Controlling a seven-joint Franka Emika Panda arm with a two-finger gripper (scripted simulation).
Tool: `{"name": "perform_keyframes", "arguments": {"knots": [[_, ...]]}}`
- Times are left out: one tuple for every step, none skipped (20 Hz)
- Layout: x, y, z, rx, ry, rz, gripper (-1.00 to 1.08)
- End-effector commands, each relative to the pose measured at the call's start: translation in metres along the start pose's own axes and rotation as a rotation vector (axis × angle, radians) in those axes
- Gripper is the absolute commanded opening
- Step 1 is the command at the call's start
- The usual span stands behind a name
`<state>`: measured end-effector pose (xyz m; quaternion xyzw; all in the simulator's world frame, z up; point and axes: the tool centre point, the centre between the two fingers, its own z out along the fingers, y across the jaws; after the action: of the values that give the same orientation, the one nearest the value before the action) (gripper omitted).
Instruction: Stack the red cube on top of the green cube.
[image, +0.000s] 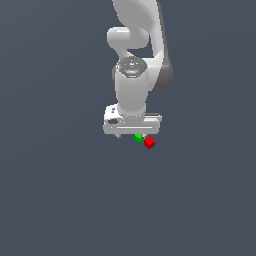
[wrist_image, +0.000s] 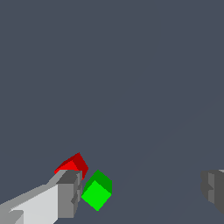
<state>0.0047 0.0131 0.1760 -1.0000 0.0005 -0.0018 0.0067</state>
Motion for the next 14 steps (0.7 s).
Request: {"name": "perform_keyframes", "arguments": {"knots": [[0.000,0.000,0.000,0.000,0.000,0.000,1.00],[0.000,0.000,0.000,0.000,0.000,-0.001,1.00],[0.000,-0.001,0.001,0.000,0.000,-0.005,1.00],[-0.001,-0.002,0.002,0.000,0.000,-0.011,1.00],[-0.001,-0.004,0.004,0.000,0.000,-0.019,1.00],[-0.002,-0.006,0.006,0.000,0.000,-0.030,1.00],[-0.003,-0.009,0.008,-0.001,-0.001,-0.044,1.00],[-0.004,-0.013,0.011,-0.001,-0.001,-0.060,1.00],[-0.006,-0.017,0.015,-0.001,-0.001,-0.078,1.00],[-0.008,-0.021,0.019,-0.001,-0.001,-0.099,1.00],[-0.010,-0.026,0.023,-0.002,-0.001,-0.123,1.00],[-0.012,-0.031,0.028,-0.002,-0.002,-0.149,1.00],[-0.015,-0.037,0.034,-0.003,-0.002,-0.178,1.00],[-0.019,-0.043,0.040,-0.003,-0.002,-0.208,1.00]]}}
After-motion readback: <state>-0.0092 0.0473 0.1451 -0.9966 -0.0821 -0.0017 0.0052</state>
